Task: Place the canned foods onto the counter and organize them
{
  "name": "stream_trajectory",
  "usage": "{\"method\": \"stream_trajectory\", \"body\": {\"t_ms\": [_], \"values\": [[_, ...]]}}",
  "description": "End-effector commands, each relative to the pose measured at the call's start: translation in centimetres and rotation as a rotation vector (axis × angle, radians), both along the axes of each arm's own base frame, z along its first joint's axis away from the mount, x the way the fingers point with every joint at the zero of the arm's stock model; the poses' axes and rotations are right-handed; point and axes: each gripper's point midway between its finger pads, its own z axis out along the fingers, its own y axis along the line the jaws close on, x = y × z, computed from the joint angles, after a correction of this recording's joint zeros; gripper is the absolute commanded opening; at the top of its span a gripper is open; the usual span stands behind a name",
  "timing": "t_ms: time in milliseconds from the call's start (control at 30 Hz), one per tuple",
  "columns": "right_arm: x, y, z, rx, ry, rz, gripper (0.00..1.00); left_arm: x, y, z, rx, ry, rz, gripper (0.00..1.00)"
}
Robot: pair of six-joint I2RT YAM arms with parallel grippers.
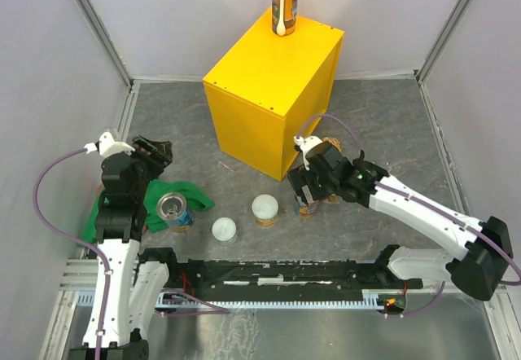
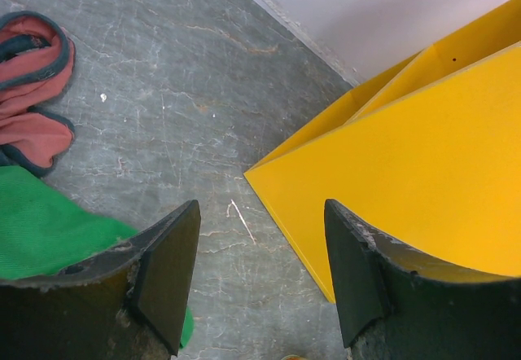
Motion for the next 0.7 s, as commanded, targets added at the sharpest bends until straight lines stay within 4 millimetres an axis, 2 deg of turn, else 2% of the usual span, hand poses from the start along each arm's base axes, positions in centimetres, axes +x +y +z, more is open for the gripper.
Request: {"method": "stream_trajectory", "body": {"t_ms": [0,100,367,667], "values": [[0.5,-0.2,1.4,0.062,-0.094,-0.025,0.99,0.0,0.0,1.0,0.013,-0.036,-0.006,0.69],[0.4,-0.1,1.6,0.119,-0.134,-0.021,0.99,0.0,-0.1,0.8,0.007,-0.035,-0.009,0.69],[0.0,0.6,0.6,0.188,-0.168,-0.005,0.99,-0.1,-0.3,0.6,-0.001,-0.032,-0.015,0.69],[1.0,0.3,-0.5,0.207,-0.252,-0.037,1.00,0.0,-0.5,0.1,-0.015,-0.026,-0.021,0.69]]}}
